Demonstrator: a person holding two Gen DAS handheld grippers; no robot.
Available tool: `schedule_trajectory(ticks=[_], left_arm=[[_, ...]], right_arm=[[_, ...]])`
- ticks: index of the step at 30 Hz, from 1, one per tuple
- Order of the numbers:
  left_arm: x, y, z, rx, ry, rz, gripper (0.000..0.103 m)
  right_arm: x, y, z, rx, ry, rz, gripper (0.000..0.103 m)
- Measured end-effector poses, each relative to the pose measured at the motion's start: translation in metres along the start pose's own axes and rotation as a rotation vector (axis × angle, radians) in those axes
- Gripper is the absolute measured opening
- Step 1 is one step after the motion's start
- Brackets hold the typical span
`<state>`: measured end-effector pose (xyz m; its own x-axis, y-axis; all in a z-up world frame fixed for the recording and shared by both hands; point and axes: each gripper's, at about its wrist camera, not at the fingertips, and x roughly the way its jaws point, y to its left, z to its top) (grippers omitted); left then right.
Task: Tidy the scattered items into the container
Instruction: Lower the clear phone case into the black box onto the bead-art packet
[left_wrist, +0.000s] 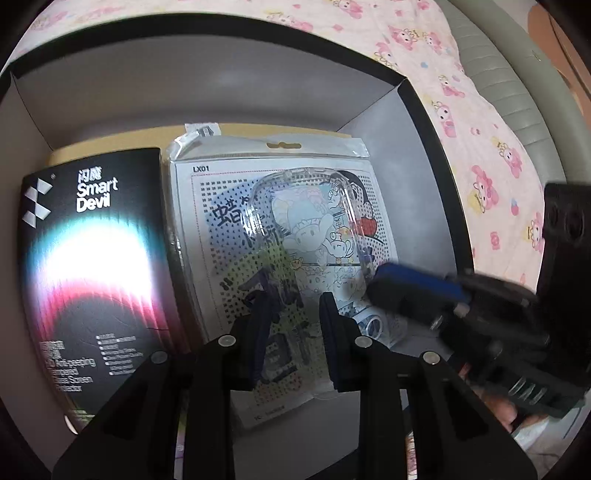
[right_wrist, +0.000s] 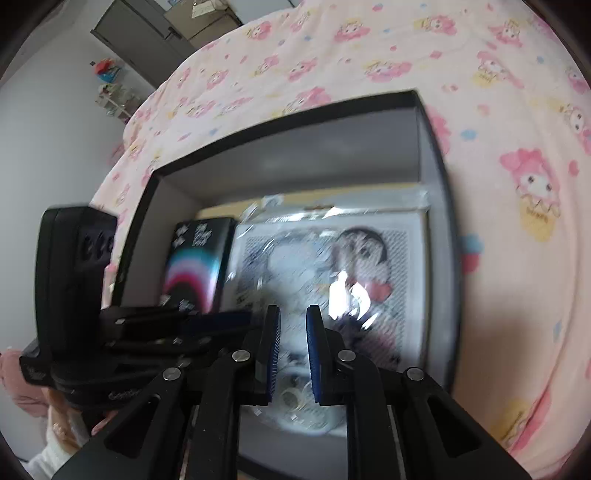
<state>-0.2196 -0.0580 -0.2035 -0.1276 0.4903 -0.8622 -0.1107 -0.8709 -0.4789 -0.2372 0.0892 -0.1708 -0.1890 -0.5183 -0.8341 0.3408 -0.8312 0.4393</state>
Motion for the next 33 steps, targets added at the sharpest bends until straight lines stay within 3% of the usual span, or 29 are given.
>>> schedule_trajectory(ticks=[6, 8, 14, 20, 24, 28, 31, 33], left_arm=[[-0.002, 0.005, 0.014, -0.044, 0.002, 0.008, 0.01], [-0.011, 0.004, 0.021, -0.025, -0.03, 0.055, 0.01], [-0.012, 0.006, 0.042, -0.045, -0.027, 0.066, 0.015], [-0.012, 0.011, 0.019, -0.051, 0.006, -0.005, 0.022], [-0.008, 0.018, 0.008, -0.063, 0.034, -0.047, 0.022], [-0.017, 0.018, 0.005, -0.062, 0.026, -0.078, 0.022], [-0.023, 0.017, 0.001, -0.049, 0.009, -0.053, 0.022], [-0.025, 0.019, -0.002, -0.053, 0.013, -0.072, 0.022]], right_arm=[[0.011, 0.006, -0.006, -0.041, 0.04, -0.089, 0.012], [0.011, 0.005, -0.006, -0.04, 0.041, -0.092, 0.012], [0.016, 0.009, -0.008, -0.069, 0.05, -0.134, 0.012], [0.014, 0.014, -0.011, -0.109, 0.021, -0.225, 0.012], [0.015, 0.03, -0.022, -0.237, 0.073, -0.286, 0.027], [0.007, 0.028, -0.028, -0.204, 0.102, -0.262, 0.027], [0.009, 0.03, -0.033, -0.236, 0.143, -0.282, 0.028], [0.013, 0.03, -0.033, -0.245, 0.165, -0.278, 0.036]])
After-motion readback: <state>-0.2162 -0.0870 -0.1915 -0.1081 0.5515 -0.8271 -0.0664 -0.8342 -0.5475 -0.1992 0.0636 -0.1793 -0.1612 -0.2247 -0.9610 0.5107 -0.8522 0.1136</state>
